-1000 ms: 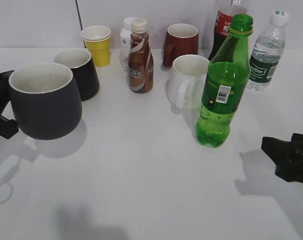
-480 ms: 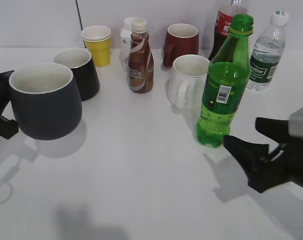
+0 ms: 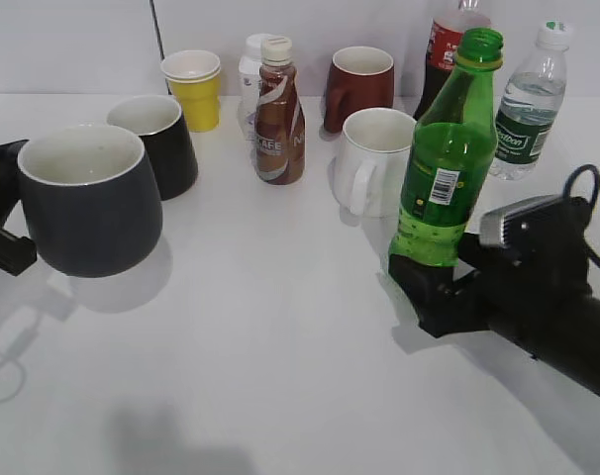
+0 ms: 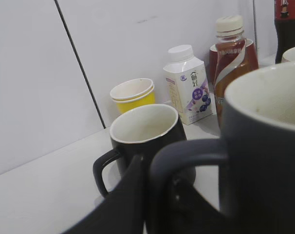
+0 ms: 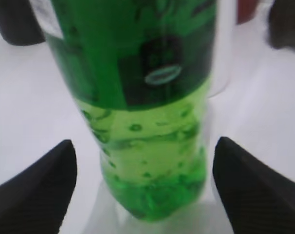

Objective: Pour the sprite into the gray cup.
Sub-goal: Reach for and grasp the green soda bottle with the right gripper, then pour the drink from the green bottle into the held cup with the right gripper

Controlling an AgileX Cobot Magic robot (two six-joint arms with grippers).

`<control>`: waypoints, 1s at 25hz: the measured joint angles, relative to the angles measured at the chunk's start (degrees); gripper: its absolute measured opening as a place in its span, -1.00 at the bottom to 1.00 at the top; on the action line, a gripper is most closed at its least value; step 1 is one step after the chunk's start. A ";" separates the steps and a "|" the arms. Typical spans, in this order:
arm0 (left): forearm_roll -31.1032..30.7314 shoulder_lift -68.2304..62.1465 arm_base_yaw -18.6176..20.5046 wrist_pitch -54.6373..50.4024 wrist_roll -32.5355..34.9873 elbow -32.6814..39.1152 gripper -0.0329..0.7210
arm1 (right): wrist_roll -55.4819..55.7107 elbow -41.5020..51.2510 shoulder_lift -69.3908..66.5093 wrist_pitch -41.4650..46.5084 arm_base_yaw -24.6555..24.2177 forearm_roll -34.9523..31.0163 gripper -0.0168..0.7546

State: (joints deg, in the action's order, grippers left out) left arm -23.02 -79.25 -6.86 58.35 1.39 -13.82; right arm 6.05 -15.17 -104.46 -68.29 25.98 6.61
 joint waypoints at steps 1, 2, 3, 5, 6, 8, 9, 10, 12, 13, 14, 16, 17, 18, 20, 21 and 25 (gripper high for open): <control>0.00 0.00 0.00 0.00 0.00 0.00 -0.79 | 0.14 -0.81 -1.12 -0.12 0.00 0.07 0.75; 0.00 0.00 0.00 0.00 0.00 0.00 -0.79 | 0.25 -1.57 -1.92 -0.24 0.00 0.07 0.75; 0.00 0.00 0.00 0.00 0.00 0.00 -0.79 | 0.25 -2.17 -2.39 -0.36 0.00 0.13 0.75; -0.05 0.00 0.00 0.00 0.00 0.00 -0.79 | 0.45 -3.33 -2.84 -0.67 0.00 0.13 0.73; -0.05 0.00 0.00 0.00 0.00 0.00 -0.79 | 0.49 -3.74 -2.84 -0.67 0.00 0.13 0.68; -0.18 0.00 0.00 0.00 0.00 0.00 -0.79 | 0.49 -4.08 -2.84 -0.80 0.00 0.00 0.52; -0.42 0.00 0.00 0.00 0.00 0.00 -0.79 | 0.49 -4.08 -2.84 -0.80 0.00 -0.07 0.40; -0.86 0.00 0.00 0.00 0.00 0.00 -0.79 | 0.49 -4.08 -2.84 -0.87 0.00 -0.25 0.28; -2.55 0.00 -0.04 0.00 -0.33 0.00 -0.79 | 0.45 -4.08 -2.63 -0.84 0.00 -0.38 0.25; -3.24 0.00 -0.18 -0.05 -1.39 0.00 -0.79 | 0.17 -4.08 -2.35 -0.45 0.00 -0.38 0.25; -3.62 0.00 -0.47 -0.05 -2.58 0.00 -0.79 | -0.28 -3.97 -1.82 0.12 0.00 -0.17 0.25; -4.61 0.00 -1.18 -0.05 -4.51 0.00 -0.79 | -2.11 -3.41 0.31 1.86 0.00 1.24 0.24; -5.17 0.07 -1.75 -0.23 -4.82 0.00 -0.79 | -3.62 -3.16 1.54 2.23 0.00 2.00 0.23; -5.84 0.30 -2.51 -0.58 -4.96 0.00 -0.79 | -5.01 -3.01 3.45 2.32 0.00 3.03 0.18; -7.00 1.00 -4.41 -0.88 -5.01 0.00 -0.79 | -8.21 -3.09 7.63 5.91 0.00 4.42 -0.05; -7.23 1.23 -5.71 -0.88 -5.03 0.00 -0.79 | -9.72 -3.44 10.25 9.35 0.00 4.72 -0.08; -7.31 2.33 -11.60 -2.82 -5.19 0.00 -0.79 | -16.26 -6.57 18.93 27.04 0.00 5.19 -0.08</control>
State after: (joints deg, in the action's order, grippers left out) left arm -30.33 -76.92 -18.47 55.53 -3.79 -13.82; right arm -10.21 -21.73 -85.53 -41.25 25.98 11.80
